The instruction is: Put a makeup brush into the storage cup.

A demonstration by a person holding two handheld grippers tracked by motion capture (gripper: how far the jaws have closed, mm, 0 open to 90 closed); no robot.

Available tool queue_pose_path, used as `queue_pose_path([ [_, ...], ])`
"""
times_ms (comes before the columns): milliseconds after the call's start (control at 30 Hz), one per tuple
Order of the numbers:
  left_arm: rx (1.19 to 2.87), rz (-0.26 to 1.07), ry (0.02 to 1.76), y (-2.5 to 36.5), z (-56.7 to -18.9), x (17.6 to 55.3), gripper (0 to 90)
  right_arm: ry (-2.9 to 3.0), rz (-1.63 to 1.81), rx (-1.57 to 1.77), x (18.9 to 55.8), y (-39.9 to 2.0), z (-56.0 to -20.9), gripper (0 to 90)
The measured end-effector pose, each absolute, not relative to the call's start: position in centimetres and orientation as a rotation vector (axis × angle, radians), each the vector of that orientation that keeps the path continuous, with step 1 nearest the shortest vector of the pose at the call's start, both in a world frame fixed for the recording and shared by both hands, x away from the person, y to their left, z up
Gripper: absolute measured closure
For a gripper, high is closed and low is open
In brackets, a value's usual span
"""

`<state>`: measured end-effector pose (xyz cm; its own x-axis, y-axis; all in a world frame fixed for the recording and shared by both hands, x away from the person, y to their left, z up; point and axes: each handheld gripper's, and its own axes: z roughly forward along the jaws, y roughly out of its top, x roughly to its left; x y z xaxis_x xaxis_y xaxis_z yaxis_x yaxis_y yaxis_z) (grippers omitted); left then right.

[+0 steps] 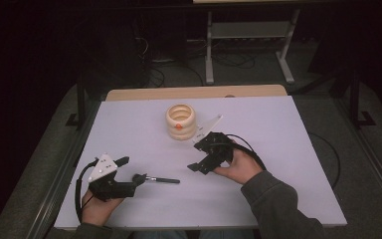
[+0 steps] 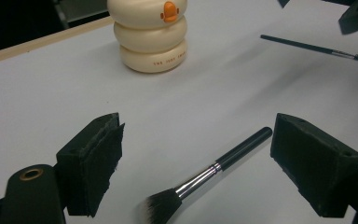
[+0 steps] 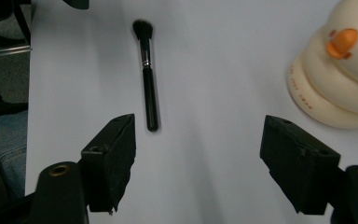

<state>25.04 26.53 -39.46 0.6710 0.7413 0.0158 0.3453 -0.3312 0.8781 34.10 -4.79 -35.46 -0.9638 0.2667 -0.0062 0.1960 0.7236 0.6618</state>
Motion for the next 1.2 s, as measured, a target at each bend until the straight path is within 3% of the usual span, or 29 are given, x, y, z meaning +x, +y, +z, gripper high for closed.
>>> queue_pose_path([
  [500,1.930,0.532,0.853,26.9,-39.4,25.0,16.4,2.948,1.002,0.292,35.0,0.9,-38.3,32.0],
  [1200,1.913,0.531,0.865,27.1,-39.4,25.1,16.5,3.023,0.894,0.246,34.5,4.2,-42.2,45.9],
])
